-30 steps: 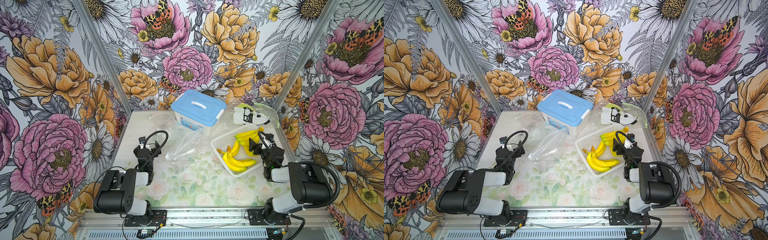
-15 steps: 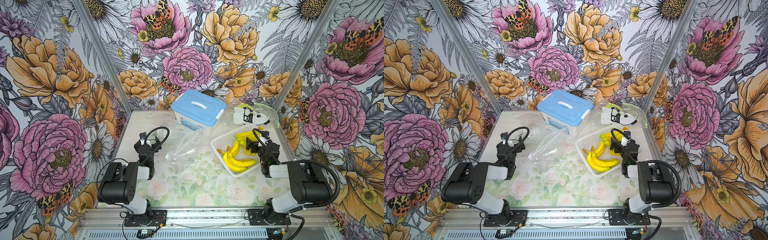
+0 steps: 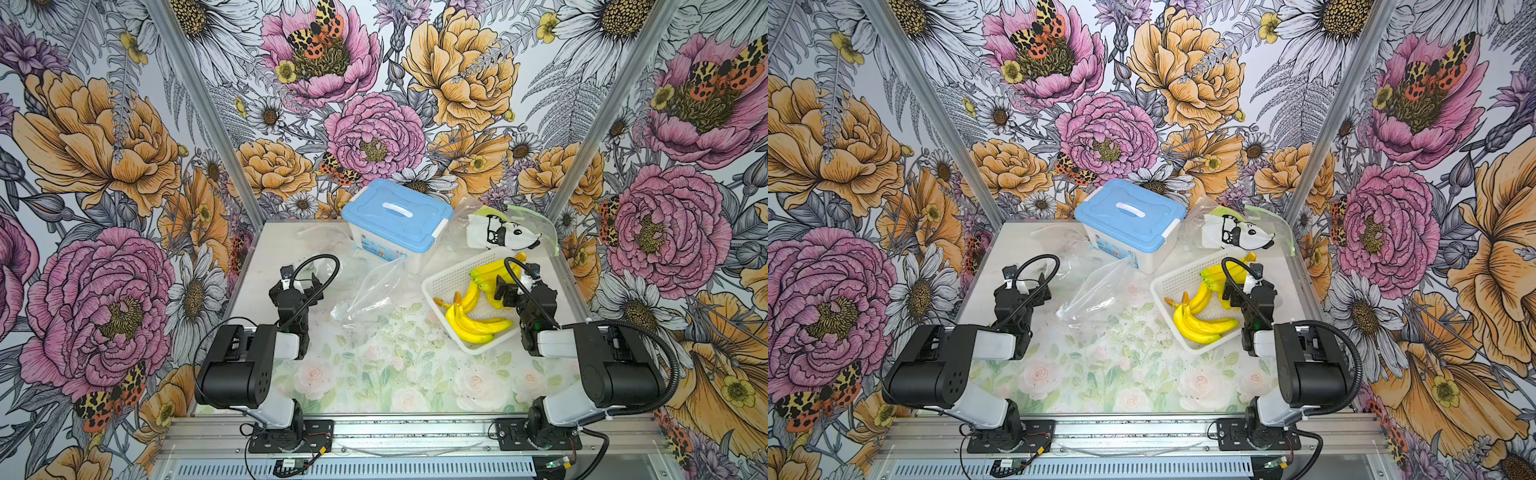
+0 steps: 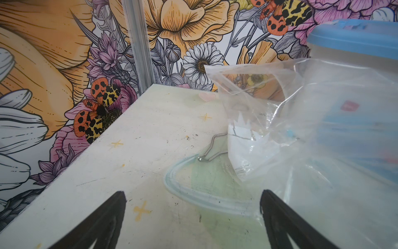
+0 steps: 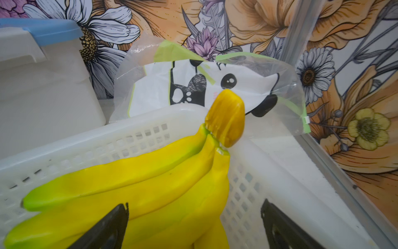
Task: Open the zip-top bag and take out the banana
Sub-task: Reset both arms
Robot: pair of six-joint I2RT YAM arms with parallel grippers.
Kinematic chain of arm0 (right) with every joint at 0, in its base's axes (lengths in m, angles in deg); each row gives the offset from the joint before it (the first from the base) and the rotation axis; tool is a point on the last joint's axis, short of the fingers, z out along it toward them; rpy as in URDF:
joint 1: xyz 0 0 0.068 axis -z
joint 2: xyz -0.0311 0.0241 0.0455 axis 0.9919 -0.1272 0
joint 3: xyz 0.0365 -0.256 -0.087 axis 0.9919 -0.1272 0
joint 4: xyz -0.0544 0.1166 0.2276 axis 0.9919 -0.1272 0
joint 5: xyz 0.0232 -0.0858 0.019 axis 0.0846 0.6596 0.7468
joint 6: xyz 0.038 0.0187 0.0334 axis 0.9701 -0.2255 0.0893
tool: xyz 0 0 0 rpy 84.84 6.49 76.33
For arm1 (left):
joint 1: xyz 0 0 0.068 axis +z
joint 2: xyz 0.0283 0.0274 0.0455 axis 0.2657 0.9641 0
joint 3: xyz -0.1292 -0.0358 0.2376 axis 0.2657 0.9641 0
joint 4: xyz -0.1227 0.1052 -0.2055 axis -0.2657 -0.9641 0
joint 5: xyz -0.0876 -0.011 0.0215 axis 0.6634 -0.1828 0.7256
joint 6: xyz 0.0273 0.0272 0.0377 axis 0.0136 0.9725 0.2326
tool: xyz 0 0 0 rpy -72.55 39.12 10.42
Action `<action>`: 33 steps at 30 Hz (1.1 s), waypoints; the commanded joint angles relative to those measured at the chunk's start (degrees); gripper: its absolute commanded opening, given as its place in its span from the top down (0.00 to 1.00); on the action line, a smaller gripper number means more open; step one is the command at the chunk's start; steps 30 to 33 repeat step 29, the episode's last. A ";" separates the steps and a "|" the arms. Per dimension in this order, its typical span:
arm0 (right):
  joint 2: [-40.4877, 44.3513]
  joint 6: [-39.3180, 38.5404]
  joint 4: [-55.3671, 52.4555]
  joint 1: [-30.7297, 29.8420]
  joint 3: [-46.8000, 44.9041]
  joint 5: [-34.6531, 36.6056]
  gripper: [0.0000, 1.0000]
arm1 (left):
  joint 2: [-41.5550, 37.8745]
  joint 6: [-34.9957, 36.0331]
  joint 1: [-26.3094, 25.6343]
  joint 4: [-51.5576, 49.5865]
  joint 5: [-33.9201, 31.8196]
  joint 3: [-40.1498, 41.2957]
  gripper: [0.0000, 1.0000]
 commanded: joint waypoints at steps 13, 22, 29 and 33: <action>-0.26 -0.92 -1.38 0.39 2.11 -4.05 0.00 | -0.22 0.69 -0.15 0.01 0.15 -0.82 0.01; -0.40 -1.50 -3.34 0.10 3.05 -4.39 0.01 | -0.17 0.65 -0.22 -0.14 0.20 -0.93 0.01; -0.23 -1.53 -3.24 0.15 3.03 -4.24 0.01 | -0.22 0.53 0.13 -0.13 0.71 -0.99 0.01; -0.23 -1.53 -3.24 0.15 3.03 -4.24 0.01 | -0.22 0.53 0.13 -0.13 0.71 -0.99 0.01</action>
